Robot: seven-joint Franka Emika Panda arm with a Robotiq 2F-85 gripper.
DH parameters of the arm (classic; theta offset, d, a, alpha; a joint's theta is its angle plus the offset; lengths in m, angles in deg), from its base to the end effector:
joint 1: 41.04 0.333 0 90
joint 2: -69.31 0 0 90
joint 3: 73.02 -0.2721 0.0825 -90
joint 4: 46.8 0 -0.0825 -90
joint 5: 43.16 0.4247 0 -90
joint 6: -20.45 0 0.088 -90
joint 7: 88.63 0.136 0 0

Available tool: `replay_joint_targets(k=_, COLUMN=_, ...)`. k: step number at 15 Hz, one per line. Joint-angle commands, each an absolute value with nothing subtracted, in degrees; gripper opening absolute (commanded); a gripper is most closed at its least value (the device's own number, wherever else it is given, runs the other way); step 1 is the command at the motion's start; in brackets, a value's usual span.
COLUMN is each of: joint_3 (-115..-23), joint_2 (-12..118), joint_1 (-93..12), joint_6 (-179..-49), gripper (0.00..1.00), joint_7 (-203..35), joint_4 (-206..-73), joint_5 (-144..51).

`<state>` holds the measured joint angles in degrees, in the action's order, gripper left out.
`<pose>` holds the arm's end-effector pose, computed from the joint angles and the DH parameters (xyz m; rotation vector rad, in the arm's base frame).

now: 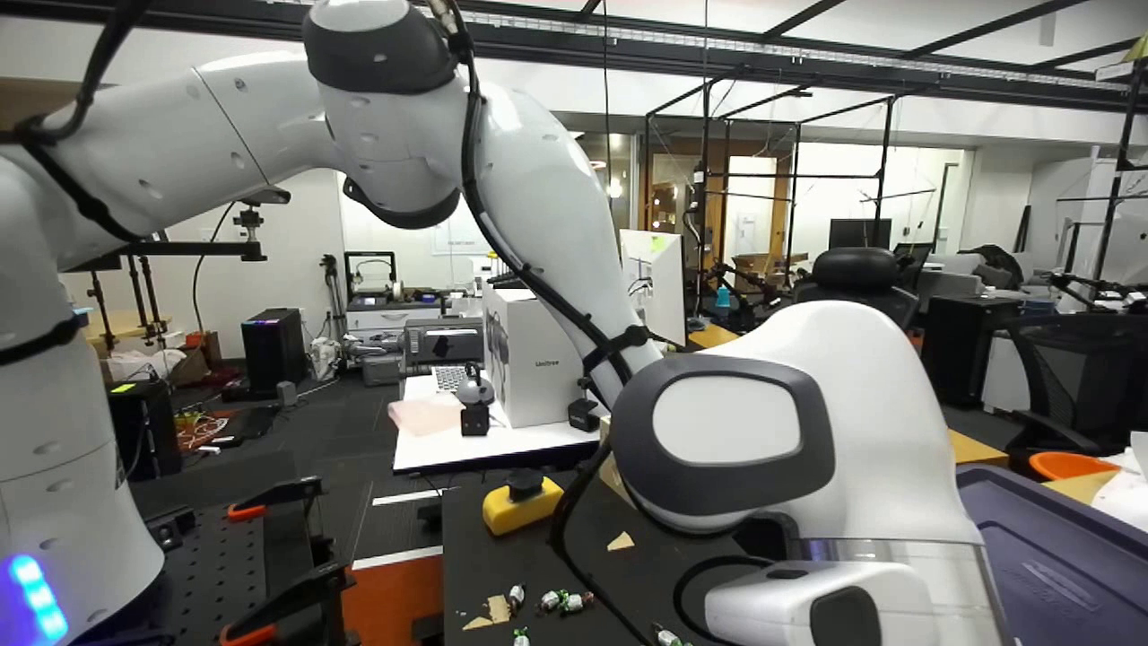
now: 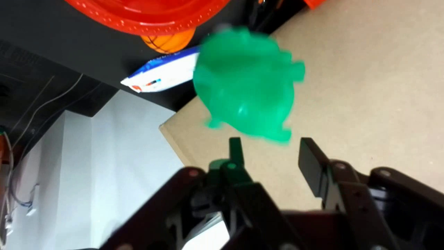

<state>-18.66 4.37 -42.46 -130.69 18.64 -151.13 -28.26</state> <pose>0.3487 -0.5580 0.0717 0.5668 -2.4697 0.5933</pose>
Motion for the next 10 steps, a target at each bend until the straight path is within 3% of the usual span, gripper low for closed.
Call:
replay_joint_targets(k=1, joint_3=-17.1, joint_2=2.1, joint_1=-40.7, joint_6=-126.3, gripper=0.78, joint_7=25.1, joint_4=-149.0, joint_5=-33.6)
replay_joint_targets(k=4, joint_3=-19.2, joint_2=3.0, joint_1=-40.0, joint_6=-127.8, gripper=1.00, joint_7=25.4, joint_4=-150.1, joint_5=-36.3)
replay_joint_targets(k=10, joint_3=-25.2, joint_2=7.1, joint_1=-41.1, joint_6=-136.9, gripper=1.00, joint_7=19.3, joint_4=-153.6, joint_5=-37.4)
